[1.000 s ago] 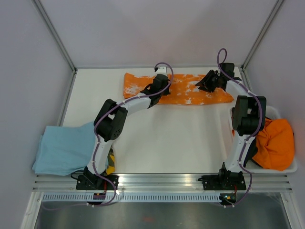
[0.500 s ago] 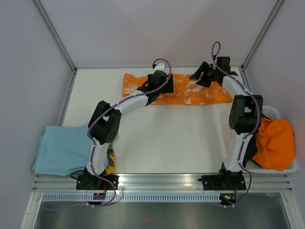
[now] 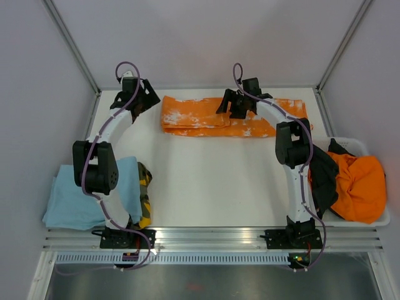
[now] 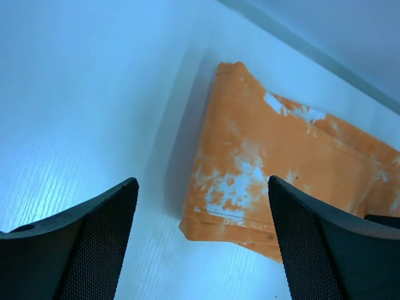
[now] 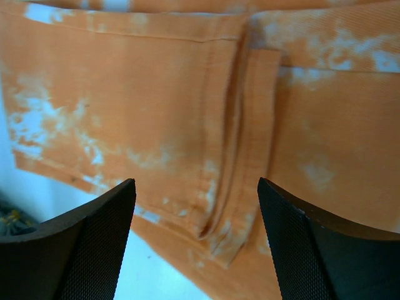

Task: Fold and stack the trousers
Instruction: Fold the trousers

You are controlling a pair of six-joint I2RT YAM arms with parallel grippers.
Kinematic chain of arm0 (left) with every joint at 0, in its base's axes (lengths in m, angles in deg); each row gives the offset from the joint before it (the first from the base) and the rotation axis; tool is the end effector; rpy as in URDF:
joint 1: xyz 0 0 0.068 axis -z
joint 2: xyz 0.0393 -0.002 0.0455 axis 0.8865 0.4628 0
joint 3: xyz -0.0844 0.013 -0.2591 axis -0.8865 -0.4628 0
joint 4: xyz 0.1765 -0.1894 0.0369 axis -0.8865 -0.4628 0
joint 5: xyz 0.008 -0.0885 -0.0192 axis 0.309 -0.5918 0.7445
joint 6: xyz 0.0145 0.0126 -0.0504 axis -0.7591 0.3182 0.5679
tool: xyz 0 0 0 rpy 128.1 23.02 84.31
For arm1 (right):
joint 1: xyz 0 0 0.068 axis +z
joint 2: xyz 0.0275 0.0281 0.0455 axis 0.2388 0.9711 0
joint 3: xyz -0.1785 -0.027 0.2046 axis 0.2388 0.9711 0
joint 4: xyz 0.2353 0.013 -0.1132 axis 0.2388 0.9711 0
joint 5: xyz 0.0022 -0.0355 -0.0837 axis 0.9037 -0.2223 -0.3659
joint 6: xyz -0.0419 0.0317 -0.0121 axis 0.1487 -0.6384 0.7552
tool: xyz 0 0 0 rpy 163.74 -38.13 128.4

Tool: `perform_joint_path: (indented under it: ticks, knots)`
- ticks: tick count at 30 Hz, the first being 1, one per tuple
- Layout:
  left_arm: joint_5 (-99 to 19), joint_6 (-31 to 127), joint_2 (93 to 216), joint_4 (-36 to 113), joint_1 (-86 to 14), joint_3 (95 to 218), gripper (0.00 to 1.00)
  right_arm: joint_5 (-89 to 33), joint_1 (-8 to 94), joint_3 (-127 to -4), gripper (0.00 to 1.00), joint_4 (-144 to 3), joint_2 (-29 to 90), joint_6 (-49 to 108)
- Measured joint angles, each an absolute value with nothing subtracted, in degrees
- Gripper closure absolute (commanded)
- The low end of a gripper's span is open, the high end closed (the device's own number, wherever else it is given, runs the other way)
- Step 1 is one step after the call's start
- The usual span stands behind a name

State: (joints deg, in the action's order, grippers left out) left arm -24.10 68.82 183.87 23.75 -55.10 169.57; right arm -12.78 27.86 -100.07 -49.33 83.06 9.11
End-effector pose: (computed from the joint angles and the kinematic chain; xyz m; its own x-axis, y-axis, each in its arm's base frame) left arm 0.4282 -0.0503 0.2841 -0.4574 -0.4770 -0.7505 -0.2721 0.8785 -0.3926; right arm 0.5079 0.1412 0.1859 -0.8360 0.2265 -0.4998 -0.1203 0.8130 0.5697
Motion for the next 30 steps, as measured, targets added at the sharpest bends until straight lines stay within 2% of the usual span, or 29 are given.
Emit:
perform_joint_path:
  ticks: [8,14,17,20,21,23,24,27,30]
  knots:
    - [-38.35,65.3,188.3,21.79,-58.29,169.2,0.17,-18.42,27.99,-102.08,0.15,-47.14,86.47,9.76]
    - [-43.88,64.77,194.64,21.65,-58.57,169.2,0.2,-18.42,28.39,-101.82,0.19,-48.41,86.76,9.48]
    - [-45.27,64.77,196.06,21.65,-59.32,168.96,0.2,-17.92,28.8,-101.54,0.25,-49.81,87.0,9.06]
    - [-45.86,64.77,196.67,21.65,-60.32,168.91,0.21,-17.7,29.39,-101.54,0.41,-51.06,87.68,8.43]
    - [-45.91,64.75,196.7,21.7,-60.58,168.91,0.21,-17.7,29.54,-101.54,0.54,-51.45,88.0,8.23]
    - [-45.89,64.75,196.7,21.76,-61.11,168.91,0.21,-17.89,29.61,-101.54,0.69,-51.76,88.48,7.78]
    - [-45.86,64.75,196.7,21.76,-61.35,168.91,0.21,-17.92,29.63,-101.54,0.82,-51.78,88.7,7.53]
    - [-45.84,64.71,196.7,21.74,-61.92,168.91,0.21,-18.44,29.85,-101.51,0.94,-51.56,88.92,6.75]
    - [-45.89,64.71,196.8,21.63,-62.88,168.91,0.21,-19.71,30.18,-100.73,1.0,-52.0,88.59,6.66]
